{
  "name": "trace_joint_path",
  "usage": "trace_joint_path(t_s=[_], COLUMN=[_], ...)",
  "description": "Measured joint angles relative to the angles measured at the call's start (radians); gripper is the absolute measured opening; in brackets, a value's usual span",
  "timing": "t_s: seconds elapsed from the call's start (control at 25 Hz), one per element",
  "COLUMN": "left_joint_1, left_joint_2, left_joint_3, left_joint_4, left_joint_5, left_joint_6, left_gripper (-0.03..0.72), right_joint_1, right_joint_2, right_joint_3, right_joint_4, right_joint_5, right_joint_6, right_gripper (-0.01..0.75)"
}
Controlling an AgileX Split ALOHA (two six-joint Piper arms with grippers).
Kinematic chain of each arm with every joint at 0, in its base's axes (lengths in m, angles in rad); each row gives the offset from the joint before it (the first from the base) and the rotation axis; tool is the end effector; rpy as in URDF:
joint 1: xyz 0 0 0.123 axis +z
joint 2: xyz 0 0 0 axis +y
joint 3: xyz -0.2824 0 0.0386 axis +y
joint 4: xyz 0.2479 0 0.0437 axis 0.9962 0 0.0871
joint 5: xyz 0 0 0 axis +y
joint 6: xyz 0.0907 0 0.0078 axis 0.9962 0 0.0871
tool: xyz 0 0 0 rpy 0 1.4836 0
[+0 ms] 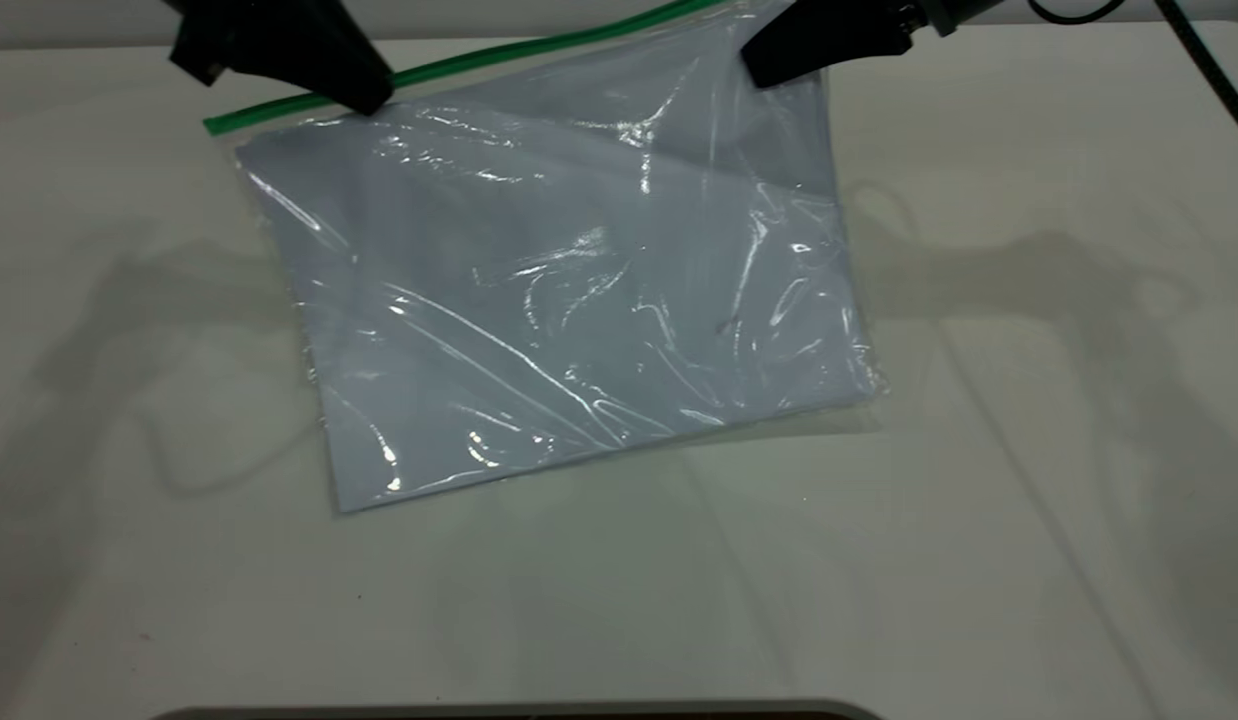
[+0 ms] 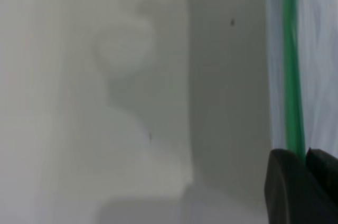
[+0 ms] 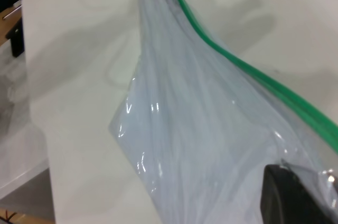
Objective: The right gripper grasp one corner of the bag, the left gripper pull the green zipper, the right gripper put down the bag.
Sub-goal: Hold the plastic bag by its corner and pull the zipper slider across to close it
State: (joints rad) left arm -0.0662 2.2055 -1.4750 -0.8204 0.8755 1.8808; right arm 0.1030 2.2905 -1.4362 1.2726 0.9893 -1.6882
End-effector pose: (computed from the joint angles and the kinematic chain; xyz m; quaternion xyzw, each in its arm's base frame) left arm 0.4260 -0.0795 0.1215 0.6189 0.7202 -0.1738 0.2611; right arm 0.4216 0.1167 0.1009 -0.3932 0.7902 0.3789 0.2783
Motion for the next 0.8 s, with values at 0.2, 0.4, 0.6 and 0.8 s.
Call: trace_joint_path(t_s=[0.2,0.4,0.6,0.8], left_joint_1=[0.015,0.037,0.044,0.044], left_joint_2=[0.0,0.0,0.0,0.0], left_joint_3=[-0.001,-0.002,-0.005,-0.005], left_joint_4=[0.055,0.1,0.126,0.107], left_joint_5=[0.0,0.001,0.001,-0.013], left_joint_6=[-0.036,-0.076,-0.098,-0.108], left_gripper=[0.051,0.051,0.052,0.072], right_joint_1=[-0.018,-0.03,-0.034,-0.034], right_joint_2=[0.0,0.0,0.0,0.0], right_joint_3=[0.0,0.0,0.0,0.0], right_joint_4=[-0.003,-0.003,-0.004,-0.002], right_joint_5=[-0.021,-0.063,-0.093,-0.12], right_joint_6=[0.025,0.047,0.073,0.087], right_gripper=[0.035,0.036,0.038,0.102])
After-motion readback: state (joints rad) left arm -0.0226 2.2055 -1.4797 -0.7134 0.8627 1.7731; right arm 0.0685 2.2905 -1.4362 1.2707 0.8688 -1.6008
